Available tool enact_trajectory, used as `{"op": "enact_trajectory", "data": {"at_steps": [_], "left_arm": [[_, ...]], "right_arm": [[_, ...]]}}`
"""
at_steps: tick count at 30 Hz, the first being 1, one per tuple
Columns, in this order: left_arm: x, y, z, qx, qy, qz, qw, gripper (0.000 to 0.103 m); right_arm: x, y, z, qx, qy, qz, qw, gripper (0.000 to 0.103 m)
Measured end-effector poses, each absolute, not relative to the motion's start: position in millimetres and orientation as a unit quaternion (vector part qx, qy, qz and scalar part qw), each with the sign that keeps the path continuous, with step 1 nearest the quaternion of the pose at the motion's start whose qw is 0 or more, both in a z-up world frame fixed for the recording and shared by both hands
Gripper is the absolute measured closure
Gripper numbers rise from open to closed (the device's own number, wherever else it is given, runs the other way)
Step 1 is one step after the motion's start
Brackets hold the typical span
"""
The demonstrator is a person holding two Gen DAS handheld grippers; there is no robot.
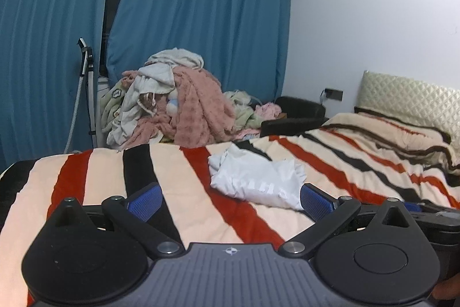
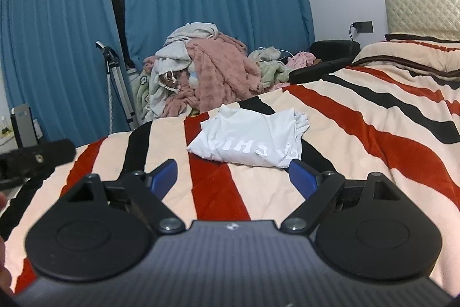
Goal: Fold clothes
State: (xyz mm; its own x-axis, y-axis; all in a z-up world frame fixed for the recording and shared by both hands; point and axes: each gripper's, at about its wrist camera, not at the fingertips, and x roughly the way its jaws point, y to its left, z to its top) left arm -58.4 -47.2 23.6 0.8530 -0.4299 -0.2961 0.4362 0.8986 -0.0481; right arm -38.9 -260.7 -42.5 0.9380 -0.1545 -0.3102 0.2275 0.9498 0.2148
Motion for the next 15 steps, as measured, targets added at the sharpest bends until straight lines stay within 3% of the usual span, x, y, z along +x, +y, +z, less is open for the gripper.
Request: {"op": "enact_trajectory", "data": {"at_steps": [15], "left_arm": [[-52.5, -47.8, 20.9, 0.001, 0.165, -0.222, 0.961, 0.000]], "right_arm": [[-39.3, -259.6, -43.8, 0.124, 0.156, -0.105, 0.974, 0.017]]}}
